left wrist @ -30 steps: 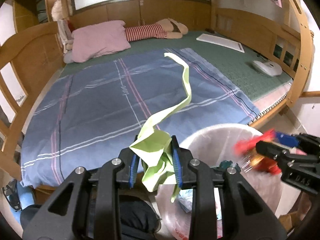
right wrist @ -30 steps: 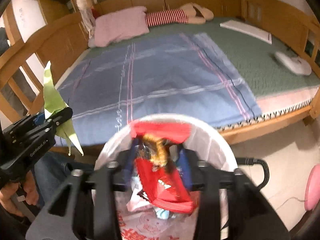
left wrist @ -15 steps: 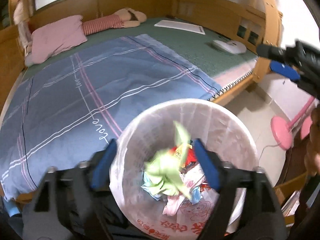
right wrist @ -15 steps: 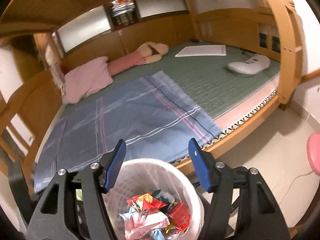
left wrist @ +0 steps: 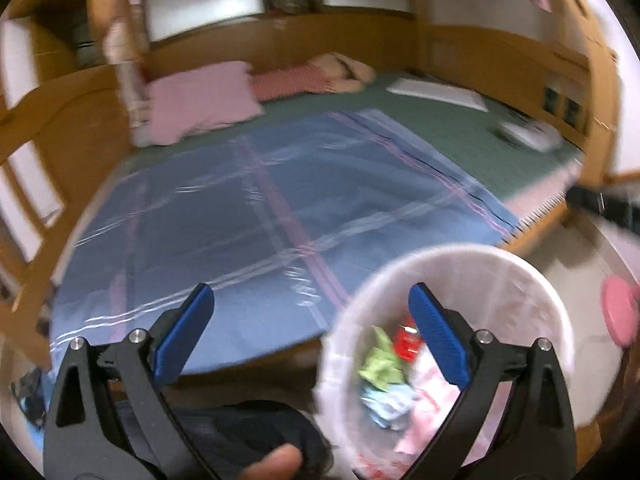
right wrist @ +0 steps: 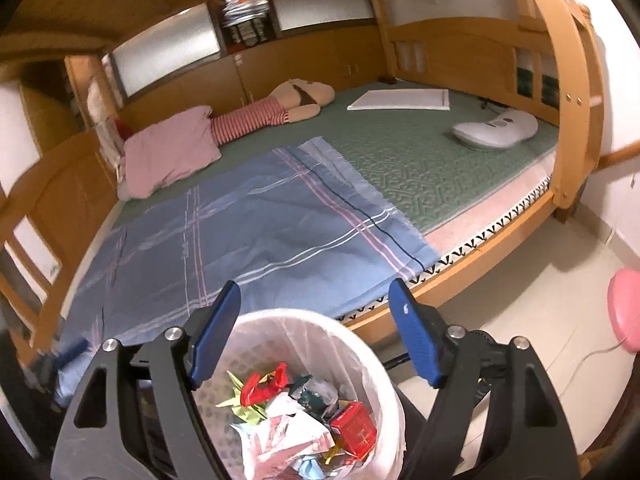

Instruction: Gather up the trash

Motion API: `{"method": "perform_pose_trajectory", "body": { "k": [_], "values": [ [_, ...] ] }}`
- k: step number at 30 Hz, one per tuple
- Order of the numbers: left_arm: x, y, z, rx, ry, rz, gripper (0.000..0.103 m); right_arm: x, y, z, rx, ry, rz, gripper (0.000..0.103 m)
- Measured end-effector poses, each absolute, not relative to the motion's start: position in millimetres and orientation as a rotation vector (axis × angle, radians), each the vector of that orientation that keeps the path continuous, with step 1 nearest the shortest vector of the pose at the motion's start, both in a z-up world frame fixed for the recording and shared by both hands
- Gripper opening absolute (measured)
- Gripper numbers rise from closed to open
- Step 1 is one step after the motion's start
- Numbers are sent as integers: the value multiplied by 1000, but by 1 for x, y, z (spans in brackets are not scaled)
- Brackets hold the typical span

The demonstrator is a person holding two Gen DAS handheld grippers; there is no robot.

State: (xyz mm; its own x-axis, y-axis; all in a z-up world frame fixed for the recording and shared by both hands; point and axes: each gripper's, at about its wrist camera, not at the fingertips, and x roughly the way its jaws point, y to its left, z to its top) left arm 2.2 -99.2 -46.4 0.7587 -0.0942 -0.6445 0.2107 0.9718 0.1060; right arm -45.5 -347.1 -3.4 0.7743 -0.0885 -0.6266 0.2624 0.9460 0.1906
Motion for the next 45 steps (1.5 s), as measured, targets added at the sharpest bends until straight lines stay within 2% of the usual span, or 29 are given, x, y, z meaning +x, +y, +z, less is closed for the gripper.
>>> {"method": "perform_pose_trajectory", "body": {
  "k": [2,8,13,45],
  "values": [
    [1,-82,-38,148,677,-115,100,-43,-328,-9,233,677,-145,77],
    [-7,-35,-20,71,658,-8,100,-45,-286,-13,129,646,-76,94],
    [-7,-21,-20,31,670,4,100,-54,-263,-8,31,582,-60,100],
    [-16,-23,-14,30,660,-24,100,-50,-271,0,46,598,-62,100]
  ]
}}
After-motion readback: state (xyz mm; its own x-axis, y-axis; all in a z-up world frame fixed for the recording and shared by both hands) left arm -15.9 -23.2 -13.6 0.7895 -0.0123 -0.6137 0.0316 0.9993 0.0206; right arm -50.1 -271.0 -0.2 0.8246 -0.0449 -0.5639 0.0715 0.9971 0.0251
